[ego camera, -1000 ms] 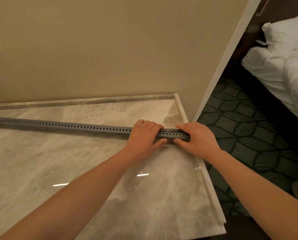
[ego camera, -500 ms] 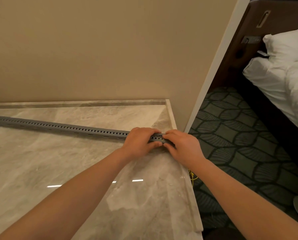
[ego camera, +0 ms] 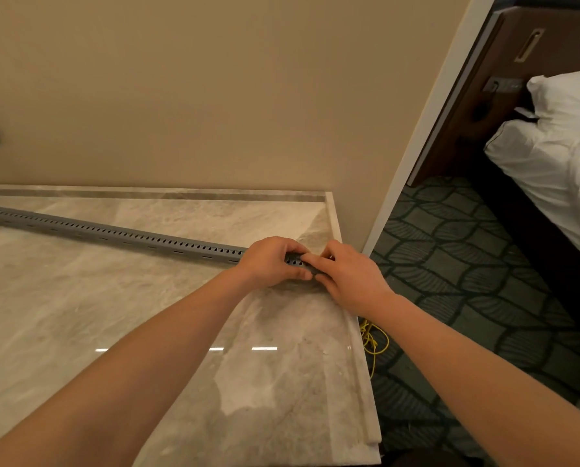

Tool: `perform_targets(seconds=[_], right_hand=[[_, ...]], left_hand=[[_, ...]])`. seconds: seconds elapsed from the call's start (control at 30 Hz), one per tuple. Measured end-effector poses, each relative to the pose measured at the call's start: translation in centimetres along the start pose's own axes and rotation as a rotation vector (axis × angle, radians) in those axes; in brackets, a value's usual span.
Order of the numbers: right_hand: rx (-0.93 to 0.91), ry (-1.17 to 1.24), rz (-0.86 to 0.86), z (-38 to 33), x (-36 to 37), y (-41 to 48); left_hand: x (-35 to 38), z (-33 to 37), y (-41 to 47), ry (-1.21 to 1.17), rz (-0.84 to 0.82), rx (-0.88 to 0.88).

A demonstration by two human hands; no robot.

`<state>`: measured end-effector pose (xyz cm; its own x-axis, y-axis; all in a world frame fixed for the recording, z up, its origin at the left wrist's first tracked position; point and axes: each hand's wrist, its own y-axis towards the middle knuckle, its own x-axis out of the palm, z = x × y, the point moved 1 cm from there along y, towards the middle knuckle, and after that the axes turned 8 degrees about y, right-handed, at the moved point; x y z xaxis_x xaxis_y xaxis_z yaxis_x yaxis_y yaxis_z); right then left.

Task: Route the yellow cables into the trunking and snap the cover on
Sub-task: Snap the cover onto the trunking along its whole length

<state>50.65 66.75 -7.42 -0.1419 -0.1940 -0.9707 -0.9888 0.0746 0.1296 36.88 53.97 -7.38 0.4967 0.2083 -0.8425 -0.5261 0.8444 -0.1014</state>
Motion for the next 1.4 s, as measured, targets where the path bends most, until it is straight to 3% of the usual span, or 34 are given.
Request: perform_targets(seconds=[0.13,0.27,0.37,0.47,0.6,0.7,0.8,1.0,1.1,1.23,1.4], right_hand=[[0.012,-0.001,-0.059,0.1,-0.3,0.1],[0.171,0.221,-0.068,0.0,-0.9,0.9],[0.29,0.281,-0.088,0.1,-1.4,2.3],[0.352,0.301,-0.22,-0.4,-0.8,3.4],[0.427,0.473,-0.291,-0.6,-0.8,4.2],[0.431,0.477,-0.246,-0.6,-1.8,4.3],[0.386,0.408,-0.276,-1.1,-1.7,4.0],[0.329,0.462,-0.303,-1.4,-1.6,3.5],[0.321,0.474,-0.32,-1.7,-2.2,3.5],[0.324,0.497,-0.356,-1.7,-3.0,3.7],[0.346,0.527,-0.432,-1.9,-2.7,3.5]], left_hand=[[0.3,-0.1,-0.3,-0.005,-0.011,0.027],[-0.3,-0.2,-0.1,0.028,-0.069,0.042],[-0.1,-0.2,-0.7,0.027,0.174,-0.007],[1.3,0.4,-2.2,0.088,0.47,-0.189],[2.5,1.3,-3.3,0.106,0.647,-0.4],[3.6,1.8,-4.2,-0.066,0.68,-0.589],[5.2,2.4,-5.0,-0.397,0.653,-0.718],[5.9,3.8,-3.7,-1.135,0.674,-0.759],[6.7,4.2,-3.6,-1.481,0.574,-0.622],[6.8,3.7,-4.4,-1.576,0.495,-0.398],[7.5,3.1,-4.4,-1.548,0.532,-0.438]])
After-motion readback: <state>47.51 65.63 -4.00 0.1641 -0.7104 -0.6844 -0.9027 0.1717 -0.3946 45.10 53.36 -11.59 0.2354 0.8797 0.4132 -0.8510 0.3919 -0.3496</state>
